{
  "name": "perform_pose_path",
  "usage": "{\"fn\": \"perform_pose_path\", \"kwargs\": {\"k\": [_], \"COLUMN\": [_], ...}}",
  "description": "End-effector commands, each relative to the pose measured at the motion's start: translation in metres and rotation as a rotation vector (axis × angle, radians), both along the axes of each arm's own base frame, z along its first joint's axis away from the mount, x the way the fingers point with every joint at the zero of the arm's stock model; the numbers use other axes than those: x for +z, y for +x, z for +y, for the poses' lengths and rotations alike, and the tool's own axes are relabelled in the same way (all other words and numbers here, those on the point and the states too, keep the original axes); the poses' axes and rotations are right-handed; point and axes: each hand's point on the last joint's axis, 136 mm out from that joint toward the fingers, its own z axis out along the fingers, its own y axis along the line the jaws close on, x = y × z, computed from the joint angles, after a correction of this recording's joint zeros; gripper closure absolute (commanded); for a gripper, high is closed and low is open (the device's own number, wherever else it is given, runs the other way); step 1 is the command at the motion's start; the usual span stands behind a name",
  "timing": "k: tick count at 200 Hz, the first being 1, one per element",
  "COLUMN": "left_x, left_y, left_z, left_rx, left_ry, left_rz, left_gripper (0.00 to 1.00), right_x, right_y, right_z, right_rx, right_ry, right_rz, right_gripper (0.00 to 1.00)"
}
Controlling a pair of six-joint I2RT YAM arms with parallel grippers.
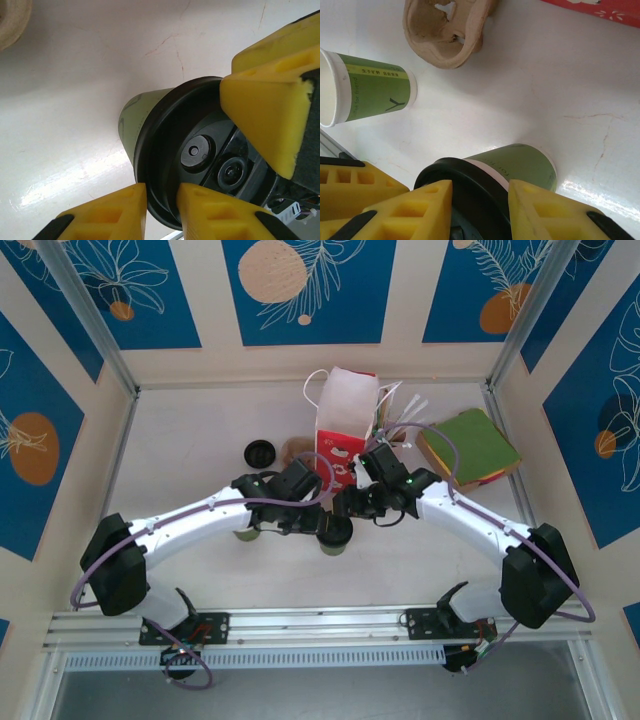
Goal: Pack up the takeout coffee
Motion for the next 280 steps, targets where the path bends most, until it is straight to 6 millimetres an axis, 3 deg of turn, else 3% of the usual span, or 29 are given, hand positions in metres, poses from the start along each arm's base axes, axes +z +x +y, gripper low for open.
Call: {"fn": "perform_pose_path", "kwargs": {"k": [1,70,134,165,280], "left_x": [-0.051,-0.054,-0.051,-0.05,-0.05], "left_y": [-0.032,-0.036,-0.036,-0.035,-0.036], "left_z": [0.033,0.032,0.032,0.033,0.031], "left_rx": [-0.032,-0.036,-0.038,-0.039,-0.043], "left_ry": [0.213,0.22,0.224,0.226,0.224], "left_rz": [0.14,0.143,0.137,0.132,0.135], "left_gripper": [0.77,0.77,0.77,0.77,0.77], "right_x": [-0.057,-0.062,0.007,0.024,0.008], "right_y": [-0.049,-0.054,-0.026,-0.024,-0.06], "right_z": [-0.035,-0.041,-0.026,-0.026,-0.028], "right_rx": [0.013,0.011,0.017,0.007,0.02], "right_ry": [-0.205,-0.237,-0.156,-0.13,-0.075], "right_rz": [0.209,0.224,0.064,0.039,0.16], "right_gripper": [0.67,0.68,0.63,0.62,0.68]}}
